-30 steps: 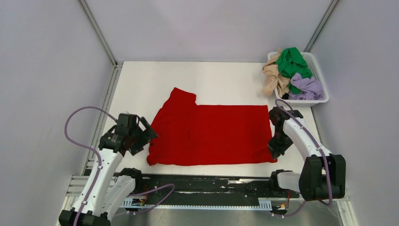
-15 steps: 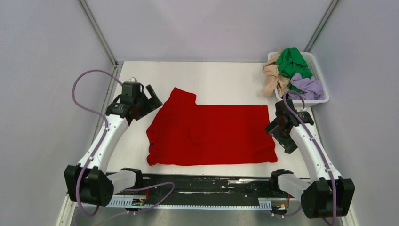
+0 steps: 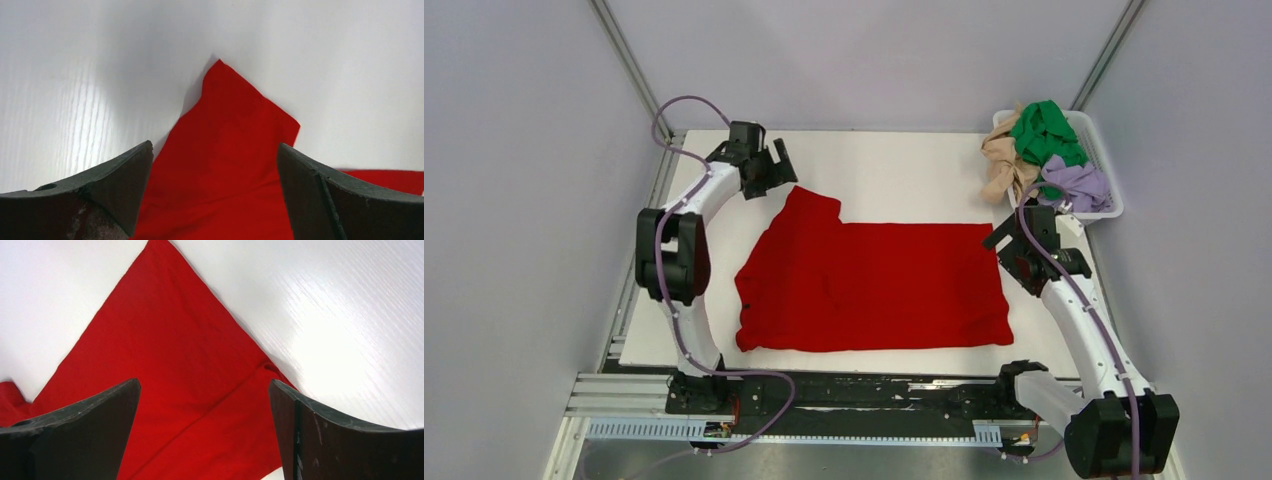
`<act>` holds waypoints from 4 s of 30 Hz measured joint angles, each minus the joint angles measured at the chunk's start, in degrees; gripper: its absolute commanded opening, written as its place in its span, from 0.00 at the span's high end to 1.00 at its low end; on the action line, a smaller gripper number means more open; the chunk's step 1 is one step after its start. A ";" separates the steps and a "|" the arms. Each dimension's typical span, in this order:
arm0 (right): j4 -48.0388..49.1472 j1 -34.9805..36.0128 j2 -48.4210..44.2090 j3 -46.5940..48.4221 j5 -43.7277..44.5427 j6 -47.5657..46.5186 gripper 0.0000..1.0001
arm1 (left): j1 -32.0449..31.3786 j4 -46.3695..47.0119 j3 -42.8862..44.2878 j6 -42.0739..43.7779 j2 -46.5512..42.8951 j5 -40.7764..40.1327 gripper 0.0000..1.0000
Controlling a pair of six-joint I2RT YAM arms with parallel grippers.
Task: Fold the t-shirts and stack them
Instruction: Grab the side of the flattened tshirt furthest away from the robot with both arms
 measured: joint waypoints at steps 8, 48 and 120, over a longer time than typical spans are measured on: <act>4.28 -0.02 1.53 -1.11 1.16 -1.73 0.00 | -0.02 -2.45 14.03 0.98 19.10 2.99 0.00; 7.19 -0.02 0.96 -4.57 3.69 -3.63 0.00 | -6.29 -14.27 30.69 9.31 29.81 -7.04 0.85; 12.72 -0.42 53.68 26.88 6.95 -4.59 0.82 | -7.08 -1.86 7.15 14.62 10.97 5.27 1.00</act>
